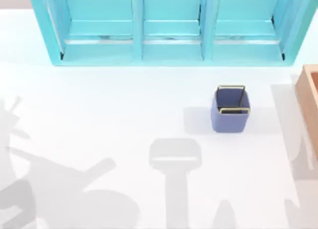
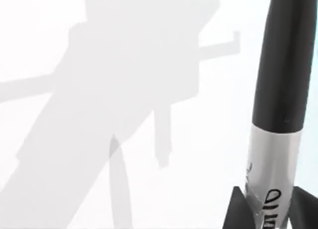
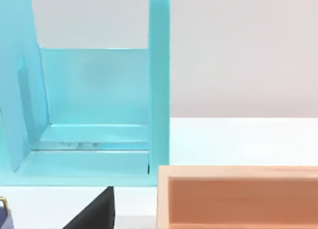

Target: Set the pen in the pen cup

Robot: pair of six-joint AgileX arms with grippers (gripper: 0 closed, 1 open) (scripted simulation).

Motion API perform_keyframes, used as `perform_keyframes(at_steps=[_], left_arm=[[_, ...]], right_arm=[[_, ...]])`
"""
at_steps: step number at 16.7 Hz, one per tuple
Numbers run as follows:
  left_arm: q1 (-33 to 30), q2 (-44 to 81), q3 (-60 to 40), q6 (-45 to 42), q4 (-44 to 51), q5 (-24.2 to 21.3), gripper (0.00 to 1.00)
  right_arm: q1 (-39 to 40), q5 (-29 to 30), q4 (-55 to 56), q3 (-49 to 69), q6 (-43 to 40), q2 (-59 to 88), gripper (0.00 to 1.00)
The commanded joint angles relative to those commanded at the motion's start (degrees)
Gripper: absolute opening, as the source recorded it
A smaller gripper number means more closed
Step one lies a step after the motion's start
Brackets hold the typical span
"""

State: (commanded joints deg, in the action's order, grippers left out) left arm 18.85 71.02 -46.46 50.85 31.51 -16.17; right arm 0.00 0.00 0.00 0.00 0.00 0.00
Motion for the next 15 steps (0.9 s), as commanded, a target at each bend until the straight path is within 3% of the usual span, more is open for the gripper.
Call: perform_keyframes(at_steps=[4,12,15], left_arm=[[-12.37,11.6,-10.81,-6.46,-4.82,18.88,0.0],[-45.02,37.2,-43.47,-20.23,-22.55,66.22,0.0],[-57.73,47.37,-55.39,-24.9,-29.06,81.99,0.0]], right_arm=[[0.0,0.0,0.0,0.0,0.0,0.0,1.0],[0.0,0.0,0.0,0.0,0.0,0.0,1.0],[0.0,0.0,0.0,0.0,0.0,0.0,1.0]])
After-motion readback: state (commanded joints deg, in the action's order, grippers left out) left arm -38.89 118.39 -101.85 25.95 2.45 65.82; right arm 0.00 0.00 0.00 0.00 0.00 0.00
